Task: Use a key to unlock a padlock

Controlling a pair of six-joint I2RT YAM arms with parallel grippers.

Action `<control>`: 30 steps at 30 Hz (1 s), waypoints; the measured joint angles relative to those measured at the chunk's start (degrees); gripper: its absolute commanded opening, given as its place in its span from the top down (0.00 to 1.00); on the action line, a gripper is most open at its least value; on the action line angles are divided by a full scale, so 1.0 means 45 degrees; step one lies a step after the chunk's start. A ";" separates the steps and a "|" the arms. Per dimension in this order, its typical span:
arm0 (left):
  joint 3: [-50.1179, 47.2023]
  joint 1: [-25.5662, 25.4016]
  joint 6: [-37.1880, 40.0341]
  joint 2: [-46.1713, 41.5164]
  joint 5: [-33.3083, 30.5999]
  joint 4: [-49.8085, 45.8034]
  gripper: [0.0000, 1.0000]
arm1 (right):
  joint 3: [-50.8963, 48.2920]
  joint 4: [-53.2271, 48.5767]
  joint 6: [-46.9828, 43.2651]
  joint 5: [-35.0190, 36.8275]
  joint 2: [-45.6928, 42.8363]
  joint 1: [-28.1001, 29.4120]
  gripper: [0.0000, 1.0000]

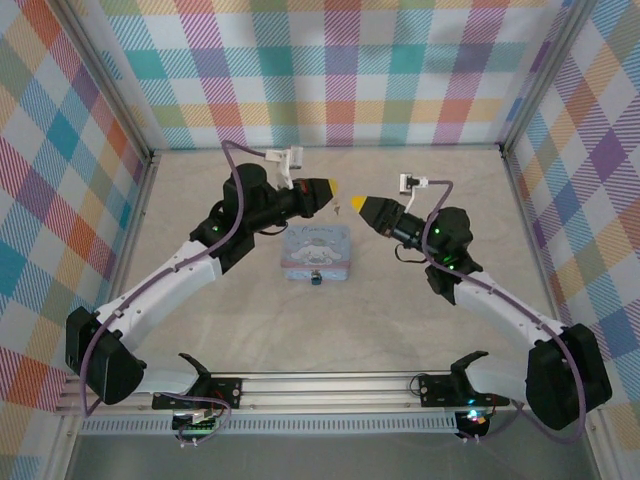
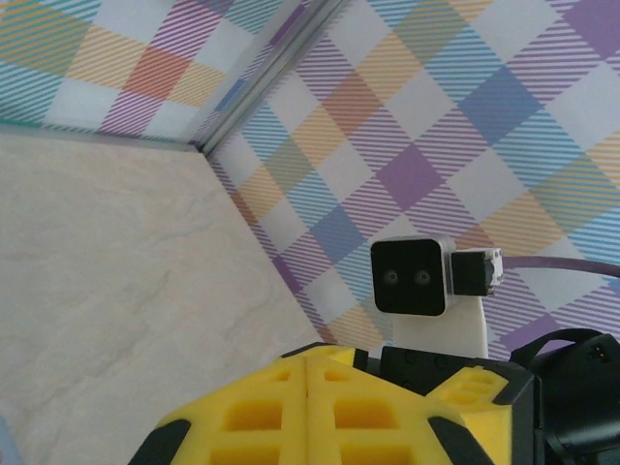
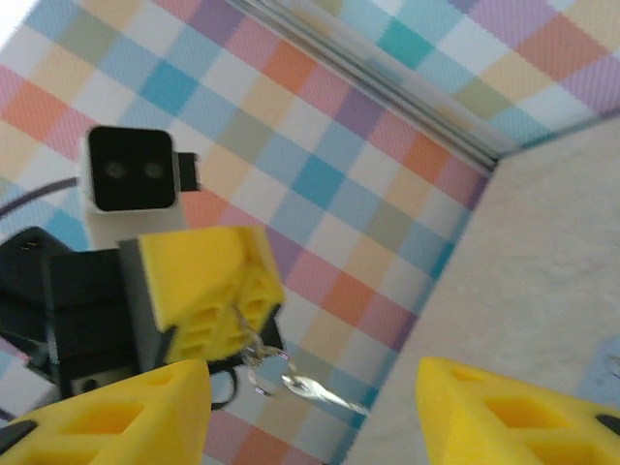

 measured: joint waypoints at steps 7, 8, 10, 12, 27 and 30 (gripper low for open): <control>-0.0010 -0.0296 -0.0029 0.0005 -0.0005 0.0379 1.00 | 0.0005 0.1404 0.0806 -0.0403 0.0131 0.0000 0.45; -0.0010 -0.0321 -0.0044 0.0005 -0.0010 0.0398 1.00 | 0.0015 0.1486 0.0894 -0.0442 0.0199 0.0000 0.45; -0.0010 -0.0355 -0.0078 0.0005 -0.0010 0.0500 1.00 | 0.0053 0.1588 0.0976 -0.0534 0.0359 0.0029 0.47; -0.0010 -0.0379 -0.0131 0.0005 -0.0015 0.0651 1.00 | 0.0131 0.1666 0.1035 -0.0631 0.0568 0.0087 0.50; -0.0024 -0.0510 -0.0359 0.0165 -0.0272 0.0869 1.00 | 0.0612 0.1744 0.1268 -0.1054 0.0884 0.0355 0.65; -0.0029 -0.0510 -0.0359 0.0165 -0.0345 0.0879 1.00 | 0.0627 0.1710 0.1258 -0.1146 0.0884 0.0442 0.68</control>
